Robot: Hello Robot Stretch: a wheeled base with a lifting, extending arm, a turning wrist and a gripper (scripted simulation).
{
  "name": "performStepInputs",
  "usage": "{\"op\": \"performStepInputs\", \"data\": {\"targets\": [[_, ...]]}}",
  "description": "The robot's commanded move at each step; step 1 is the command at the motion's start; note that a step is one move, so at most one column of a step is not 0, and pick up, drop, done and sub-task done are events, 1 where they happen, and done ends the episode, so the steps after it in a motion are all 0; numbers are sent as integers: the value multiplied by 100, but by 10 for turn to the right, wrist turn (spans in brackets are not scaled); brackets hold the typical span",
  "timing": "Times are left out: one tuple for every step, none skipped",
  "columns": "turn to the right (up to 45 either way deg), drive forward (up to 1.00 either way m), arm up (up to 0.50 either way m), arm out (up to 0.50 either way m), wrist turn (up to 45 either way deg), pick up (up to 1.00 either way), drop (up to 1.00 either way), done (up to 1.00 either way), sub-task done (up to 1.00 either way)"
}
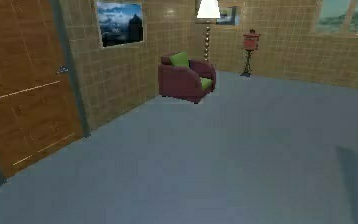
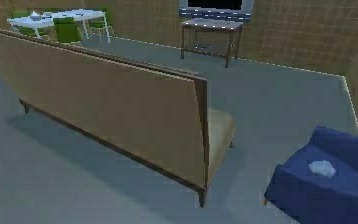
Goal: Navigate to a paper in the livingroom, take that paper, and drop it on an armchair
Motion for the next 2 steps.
{"op": "performStepInputs", "data": {"targets": [[300,0,0,0,0,0,0,0,0],[0,100,0,0,0,0,0,0,0]]}}
